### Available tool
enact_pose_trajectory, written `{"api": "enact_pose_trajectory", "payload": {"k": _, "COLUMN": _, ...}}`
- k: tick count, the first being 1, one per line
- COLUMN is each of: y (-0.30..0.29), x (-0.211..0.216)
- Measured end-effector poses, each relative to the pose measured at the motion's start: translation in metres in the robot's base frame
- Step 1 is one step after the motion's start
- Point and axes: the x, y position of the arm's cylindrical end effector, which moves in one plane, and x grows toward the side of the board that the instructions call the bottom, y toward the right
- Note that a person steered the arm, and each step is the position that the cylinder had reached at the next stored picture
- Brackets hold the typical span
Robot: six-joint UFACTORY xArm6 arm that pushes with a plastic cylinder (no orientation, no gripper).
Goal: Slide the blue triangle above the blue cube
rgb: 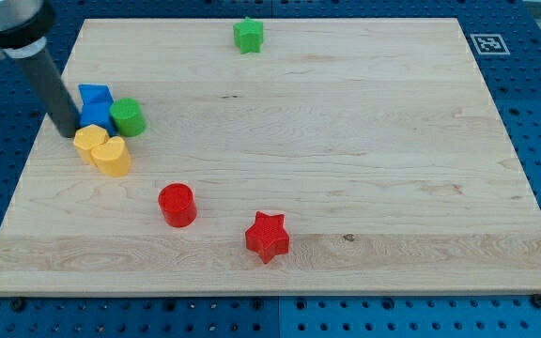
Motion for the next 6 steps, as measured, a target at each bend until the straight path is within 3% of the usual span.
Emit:
{"api": "enact_pose_trajectory", "payload": {"k": 1, "y": 0.032, "x": -0.001}}
{"api": "enact_pose_trajectory", "payload": {"k": 2, "y": 0.027, "x": -0.001}}
{"api": "enact_pose_trajectory", "payload": {"k": 4, "y": -0.051, "x": -0.007}}
{"api": "enact_pose_trajectory", "payload": {"k": 6, "y": -0.028, "x": -0.035}}
